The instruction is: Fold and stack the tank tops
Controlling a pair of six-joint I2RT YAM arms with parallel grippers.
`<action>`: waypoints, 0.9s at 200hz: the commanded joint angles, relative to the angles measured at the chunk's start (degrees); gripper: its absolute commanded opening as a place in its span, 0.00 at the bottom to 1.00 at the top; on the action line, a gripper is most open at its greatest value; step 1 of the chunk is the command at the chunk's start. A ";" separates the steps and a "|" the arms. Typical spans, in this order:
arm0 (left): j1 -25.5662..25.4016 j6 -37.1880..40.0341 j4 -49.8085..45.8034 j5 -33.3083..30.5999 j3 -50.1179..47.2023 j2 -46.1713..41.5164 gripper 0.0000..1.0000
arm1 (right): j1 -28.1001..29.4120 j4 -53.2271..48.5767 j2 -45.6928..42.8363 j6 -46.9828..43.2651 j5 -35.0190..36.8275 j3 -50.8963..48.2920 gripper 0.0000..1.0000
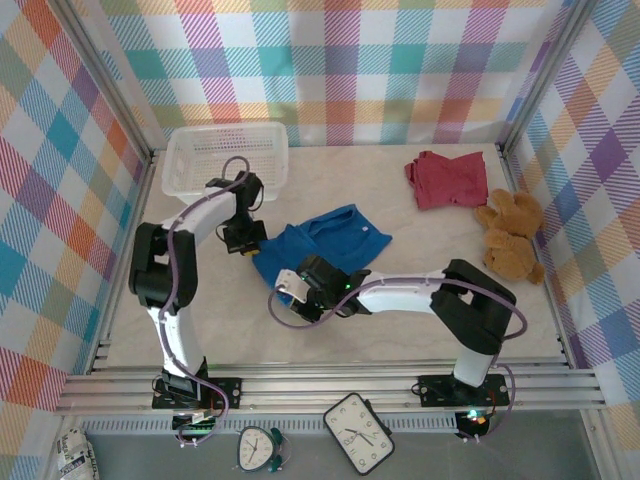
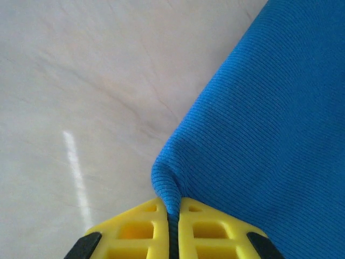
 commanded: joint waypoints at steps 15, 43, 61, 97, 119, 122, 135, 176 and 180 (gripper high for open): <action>0.62 0.47 -7.08 -1.78 -0.80 -9.33 0.00 | 0.10 3.33 -7.82 13.48 -13.18 -2.31 0.05; -0.25 -0.30 -8.23 1.30 1.22 -11.23 0.00 | -1.66 8.72 -11.80 22.29 -18.22 -5.46 0.05; -1.48 -0.57 -9.06 2.16 4.39 -10.32 0.00 | -4.12 10.98 -14.79 26.75 -20.56 -7.74 0.05; -4.59 -0.70 -11.06 3.31 14.37 -4.17 0.01 | -10.50 14.39 -20.67 34.86 -23.97 -13.42 0.06; -6.92 -0.38 -12.10 4.31 21.56 1.16 0.01 | -14.18 14.30 -24.11 37.02 -23.76 -17.23 0.06; -7.13 -0.29 -12.31 4.48 22.44 1.94 0.01 | -14.67 14.34 -24.48 37.31 -23.75 -17.81 0.06; -8.57 0.06 -13.14 4.79 26.49 5.20 0.01 | -17.36 15.20 -26.02 38.72 -23.75 -20.19 0.07; -10.76 0.30 -14.80 5.86 37.83 13.86 0.01 | -24.58 12.65 -28.71 37.05 -23.42 -22.28 0.07; -10.91 0.26 -14.79 5.93 38.69 14.43 0.01 | -25.31 12.43 -28.68 36.93 -23.55 -22.38 0.07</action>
